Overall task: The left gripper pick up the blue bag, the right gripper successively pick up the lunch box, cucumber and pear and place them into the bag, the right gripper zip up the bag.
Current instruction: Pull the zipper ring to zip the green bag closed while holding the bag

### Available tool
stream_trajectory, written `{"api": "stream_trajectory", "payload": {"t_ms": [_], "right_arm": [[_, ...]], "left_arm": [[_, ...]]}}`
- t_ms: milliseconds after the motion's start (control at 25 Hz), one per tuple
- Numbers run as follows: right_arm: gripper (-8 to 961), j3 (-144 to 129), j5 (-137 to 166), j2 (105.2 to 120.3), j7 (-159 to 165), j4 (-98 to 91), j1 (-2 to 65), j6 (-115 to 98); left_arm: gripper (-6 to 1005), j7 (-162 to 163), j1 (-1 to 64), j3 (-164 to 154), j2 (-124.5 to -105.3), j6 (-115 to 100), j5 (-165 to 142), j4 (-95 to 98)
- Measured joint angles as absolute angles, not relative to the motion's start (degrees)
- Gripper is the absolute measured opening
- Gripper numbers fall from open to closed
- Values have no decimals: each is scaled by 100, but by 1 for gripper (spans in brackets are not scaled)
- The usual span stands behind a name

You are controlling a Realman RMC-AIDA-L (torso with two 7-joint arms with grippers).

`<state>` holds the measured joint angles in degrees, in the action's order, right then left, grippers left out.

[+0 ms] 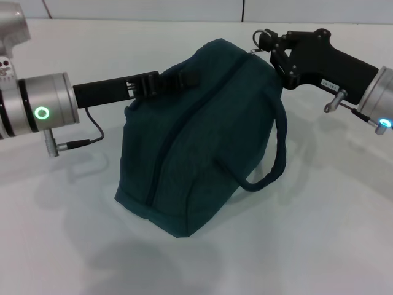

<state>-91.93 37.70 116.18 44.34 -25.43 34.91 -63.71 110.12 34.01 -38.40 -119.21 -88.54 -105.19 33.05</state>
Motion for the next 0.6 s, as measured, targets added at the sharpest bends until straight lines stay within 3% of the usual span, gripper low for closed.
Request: {"api": "stream_trajectory", "payload": {"t_ms": [160, 400, 600], "right_arm": [[59, -9193, 3648, 11609, 4461, -2530, 3419, -6539], [71, -9193, 3411, 11597, 4828, -2508, 3360, -6694], [81, -9190, 3408, 11597, 5068, -2452, 3357, -6685]], "left_arm": [[131, 10853, 3392, -3842, -11929, -9008, -10399, 3276], [53, 10526, 3370, -3844, -11958, -9289, -10303, 3244], [53, 10465, 3386, -3934, -11962, -9474, -10261, 3176]]}}
